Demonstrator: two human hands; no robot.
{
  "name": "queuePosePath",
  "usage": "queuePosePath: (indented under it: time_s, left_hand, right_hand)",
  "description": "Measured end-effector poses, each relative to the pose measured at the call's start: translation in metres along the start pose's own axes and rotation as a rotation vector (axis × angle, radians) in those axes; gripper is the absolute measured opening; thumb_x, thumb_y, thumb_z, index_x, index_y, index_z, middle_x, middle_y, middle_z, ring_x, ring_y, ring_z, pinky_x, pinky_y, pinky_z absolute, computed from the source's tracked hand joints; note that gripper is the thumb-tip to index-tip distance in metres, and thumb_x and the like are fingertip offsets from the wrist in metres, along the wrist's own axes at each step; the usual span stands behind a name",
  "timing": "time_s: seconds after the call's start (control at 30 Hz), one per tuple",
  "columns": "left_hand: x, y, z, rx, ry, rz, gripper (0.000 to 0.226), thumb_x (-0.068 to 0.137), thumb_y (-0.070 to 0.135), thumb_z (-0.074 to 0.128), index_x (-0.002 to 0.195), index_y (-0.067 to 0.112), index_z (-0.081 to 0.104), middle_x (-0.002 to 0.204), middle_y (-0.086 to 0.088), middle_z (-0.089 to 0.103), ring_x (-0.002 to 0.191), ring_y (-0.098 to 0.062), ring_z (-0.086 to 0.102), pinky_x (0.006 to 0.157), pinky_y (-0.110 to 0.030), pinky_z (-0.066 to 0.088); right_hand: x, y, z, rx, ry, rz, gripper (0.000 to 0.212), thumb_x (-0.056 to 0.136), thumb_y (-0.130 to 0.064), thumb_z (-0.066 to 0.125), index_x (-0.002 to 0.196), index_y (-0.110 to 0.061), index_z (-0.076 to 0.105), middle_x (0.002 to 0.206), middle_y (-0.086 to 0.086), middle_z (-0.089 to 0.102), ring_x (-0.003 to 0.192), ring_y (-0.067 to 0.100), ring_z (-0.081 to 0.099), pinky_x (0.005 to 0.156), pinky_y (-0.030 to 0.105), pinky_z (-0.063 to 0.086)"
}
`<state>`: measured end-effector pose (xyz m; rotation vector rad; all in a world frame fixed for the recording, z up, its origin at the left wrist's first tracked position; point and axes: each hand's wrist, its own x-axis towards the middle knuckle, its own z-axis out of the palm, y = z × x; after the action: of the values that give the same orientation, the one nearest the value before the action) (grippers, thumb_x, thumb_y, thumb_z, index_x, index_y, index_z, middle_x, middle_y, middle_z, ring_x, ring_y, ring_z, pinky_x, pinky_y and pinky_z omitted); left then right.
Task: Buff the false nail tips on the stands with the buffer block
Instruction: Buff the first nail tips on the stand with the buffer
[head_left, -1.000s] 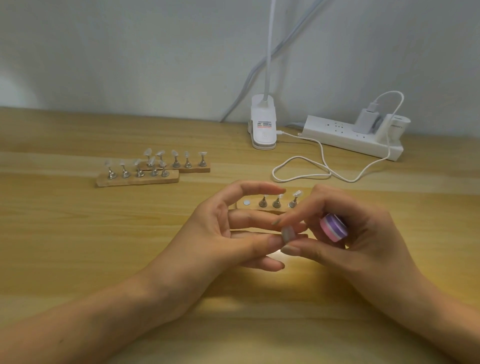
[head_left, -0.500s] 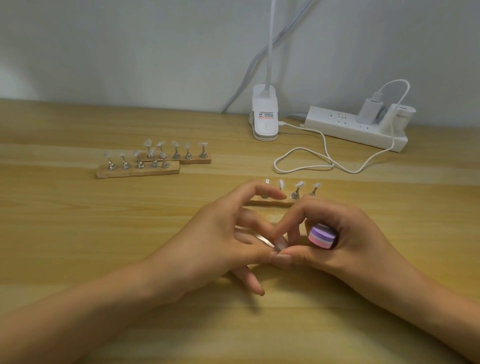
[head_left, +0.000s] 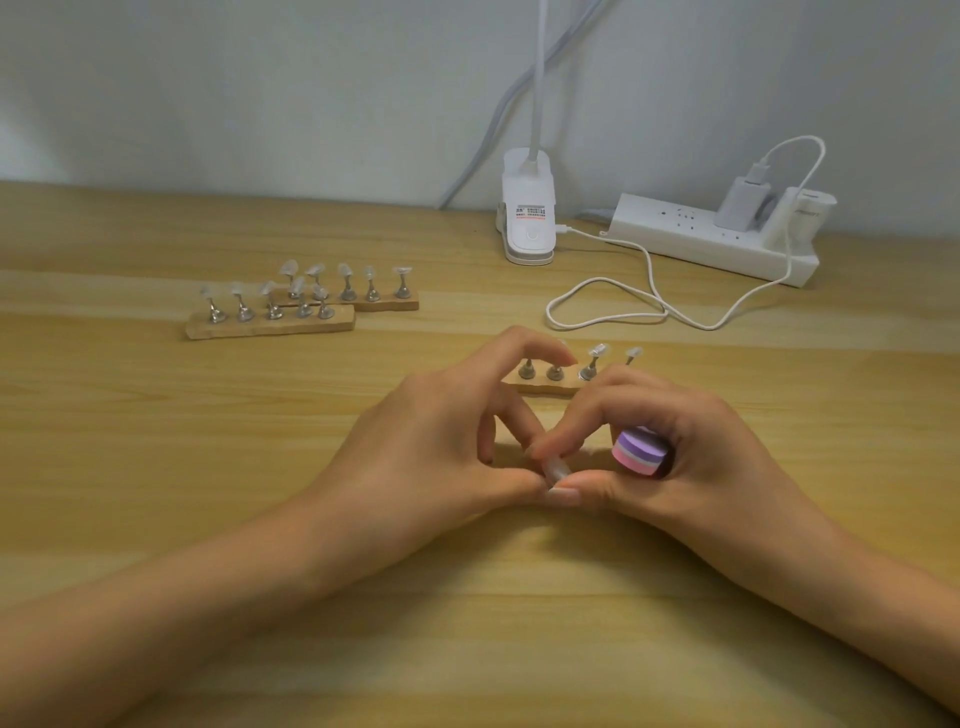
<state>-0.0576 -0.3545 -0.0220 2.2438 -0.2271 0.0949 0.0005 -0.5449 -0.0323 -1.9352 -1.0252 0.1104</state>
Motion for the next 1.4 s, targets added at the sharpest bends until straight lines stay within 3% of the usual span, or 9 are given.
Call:
queuePosePath:
  time_s: [0.33, 0.53, 0.7, 0.87, 1.07, 1.2, 1.27, 1.33, 1.4]
  left_hand:
    - [0.001, -0.003, 0.001, -0.022, 0.000, -0.003, 0.062, 0.067, 0.033, 0.074, 0.123, 0.041, 0.049, 0.078, 0.024, 0.072, 0.062, -0.008, 0.052, 0.069, -0.044, 0.052]
    - [0.001, -0.006, 0.001, -0.027, -0.015, -0.022, 0.061, 0.068, 0.030, 0.078, 0.120, 0.043, 0.049, 0.079, 0.024, 0.072, 0.062, -0.007, 0.055, 0.069, -0.042, 0.052]
    - [0.002, -0.007, 0.000, -0.039, -0.024, -0.028, 0.062, 0.068, 0.029, 0.079, 0.120, 0.042, 0.049, 0.079, 0.023, 0.073, 0.061, -0.005, 0.055, 0.070, -0.043, 0.053]
    - [0.003, -0.007, -0.001, -0.039, -0.026, -0.039, 0.063, 0.068, 0.025, 0.081, 0.120, 0.043, 0.049, 0.078, 0.021, 0.073, 0.059, -0.003, 0.054, 0.072, -0.046, 0.054]
    - [0.002, -0.006, -0.001, -0.032, -0.033, -0.022, 0.064, 0.072, 0.021, 0.082, 0.121, 0.044, 0.049, 0.080, 0.021, 0.072, 0.061, -0.004, 0.056, 0.074, -0.045, 0.054]
    - [0.000, -0.006, 0.001, -0.035, -0.024, 0.018, 0.067, 0.074, 0.016, 0.083, 0.124, 0.043, 0.048, 0.083, 0.020, 0.072, 0.066, -0.007, 0.059, 0.074, -0.043, 0.055]
    - [0.000, -0.008, 0.000, -0.064, -0.010, 0.039, 0.066, 0.076, 0.012, 0.083, 0.125, 0.040, 0.049, 0.083, 0.019, 0.072, 0.067, -0.009, 0.060, 0.071, -0.033, 0.055]
    - [-0.001, -0.009, -0.002, -0.154, 0.017, 0.049, 0.063, 0.078, 0.007, 0.081, 0.125, 0.037, 0.051, 0.083, 0.013, 0.072, 0.069, -0.010, 0.064, 0.064, -0.019, 0.050]
    - [-0.002, -0.010, -0.004, -0.330, 0.042, 0.025, 0.060, 0.081, 0.001, 0.079, 0.125, 0.035, 0.055, 0.085, 0.007, 0.069, 0.074, -0.013, 0.070, 0.057, -0.018, 0.050]
  right_hand:
    - [-0.003, -0.001, -0.002, 0.040, -0.021, 0.040, 0.016, 0.071, -0.030, 0.082, 0.086, -0.025, 0.078, 0.086, -0.006, 0.072, 0.088, 0.022, 0.065, 0.083, 0.037, 0.049]
    - [-0.003, -0.001, -0.002, 0.052, -0.007, 0.045, 0.014, 0.071, -0.030, 0.082, 0.084, -0.026, 0.077, 0.083, -0.007, 0.073, 0.081, 0.017, 0.066, 0.075, 0.025, 0.048]
    - [-0.003, -0.002, -0.001, 0.057, -0.002, 0.048, 0.015, 0.070, -0.031, 0.085, 0.081, -0.027, 0.076, 0.083, -0.001, 0.073, 0.082, 0.020, 0.067, 0.079, 0.040, 0.050]
    - [-0.001, -0.003, -0.001, 0.018, -0.015, 0.033, 0.014, 0.070, -0.030, 0.082, 0.078, -0.024, 0.073, 0.080, -0.004, 0.072, 0.080, 0.017, 0.066, 0.075, 0.028, 0.049]
    - [0.001, 0.001, -0.002, 0.024, -0.032, 0.019, 0.014, 0.070, -0.031, 0.082, 0.078, -0.032, 0.071, 0.073, -0.010, 0.066, 0.072, 0.011, 0.061, 0.068, 0.026, 0.047]
    - [0.001, 0.002, -0.007, 0.055, -0.098, 0.030, 0.030, 0.069, -0.028, 0.085, 0.097, -0.026, 0.074, 0.069, -0.018, 0.056, 0.066, 0.003, 0.053, 0.065, 0.013, 0.038]
    - [0.002, 0.001, -0.013, 0.106, -0.139, 0.054, 0.048, 0.067, -0.027, 0.086, 0.112, -0.029, 0.070, 0.070, -0.018, 0.053, 0.064, 0.000, 0.049, 0.063, 0.007, 0.035]
    - [0.003, 0.002, -0.017, 0.161, -0.138, 0.073, 0.056, 0.067, -0.027, 0.086, 0.119, -0.035, 0.066, 0.071, -0.014, 0.050, 0.063, 0.002, 0.044, 0.061, 0.012, 0.035]
    - [0.003, 0.001, -0.020, 0.222, -0.091, 0.086, 0.054, 0.068, -0.026, 0.085, 0.117, -0.036, 0.065, 0.070, -0.011, 0.045, 0.063, 0.010, 0.039, 0.060, 0.018, 0.034]
